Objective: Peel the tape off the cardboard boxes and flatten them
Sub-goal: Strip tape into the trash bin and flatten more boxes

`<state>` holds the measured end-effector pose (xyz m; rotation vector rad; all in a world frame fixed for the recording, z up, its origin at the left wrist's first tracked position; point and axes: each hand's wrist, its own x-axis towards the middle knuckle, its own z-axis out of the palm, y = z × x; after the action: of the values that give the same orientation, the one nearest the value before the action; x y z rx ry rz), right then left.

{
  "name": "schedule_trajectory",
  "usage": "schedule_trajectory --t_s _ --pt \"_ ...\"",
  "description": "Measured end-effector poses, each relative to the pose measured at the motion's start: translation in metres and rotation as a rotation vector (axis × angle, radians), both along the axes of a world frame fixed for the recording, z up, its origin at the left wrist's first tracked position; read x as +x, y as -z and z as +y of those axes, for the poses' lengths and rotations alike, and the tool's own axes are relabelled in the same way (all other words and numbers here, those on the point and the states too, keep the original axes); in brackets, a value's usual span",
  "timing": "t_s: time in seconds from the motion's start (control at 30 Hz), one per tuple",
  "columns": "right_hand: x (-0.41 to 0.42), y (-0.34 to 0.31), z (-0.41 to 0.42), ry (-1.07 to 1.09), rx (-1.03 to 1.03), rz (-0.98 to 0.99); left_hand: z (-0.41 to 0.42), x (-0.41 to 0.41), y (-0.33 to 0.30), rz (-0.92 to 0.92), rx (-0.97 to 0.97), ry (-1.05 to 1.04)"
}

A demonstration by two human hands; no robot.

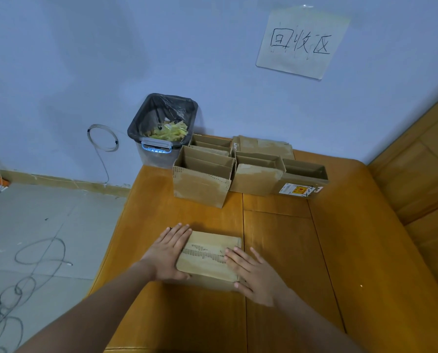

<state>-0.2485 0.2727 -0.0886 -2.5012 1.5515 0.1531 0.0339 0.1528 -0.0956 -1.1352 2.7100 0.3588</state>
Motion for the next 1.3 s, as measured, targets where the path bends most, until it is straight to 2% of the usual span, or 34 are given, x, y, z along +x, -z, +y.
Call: schedule_trajectory --t_s 0.17,0.73,0.97,1.1,1.3 --pt "-0.009 0.003 0.014 0.053 -0.112 0.084 0.000 -0.001 -0.001 0.008 -0.001 0.002" --pt "-0.020 -0.011 0.032 0.155 -0.172 0.025 -0.008 0.010 0.000 0.076 0.038 0.028" --pt "0.006 -0.022 0.003 0.279 -0.324 -0.079 -0.027 0.028 -0.001 0.169 0.132 -0.013" --pt "0.032 -0.031 -0.026 0.219 -0.380 -0.194 -0.036 0.034 -0.001 0.222 0.169 -0.016" --pt "0.061 -0.031 -0.056 0.087 -0.286 -0.158 -0.041 0.045 0.002 0.315 0.237 -0.061"
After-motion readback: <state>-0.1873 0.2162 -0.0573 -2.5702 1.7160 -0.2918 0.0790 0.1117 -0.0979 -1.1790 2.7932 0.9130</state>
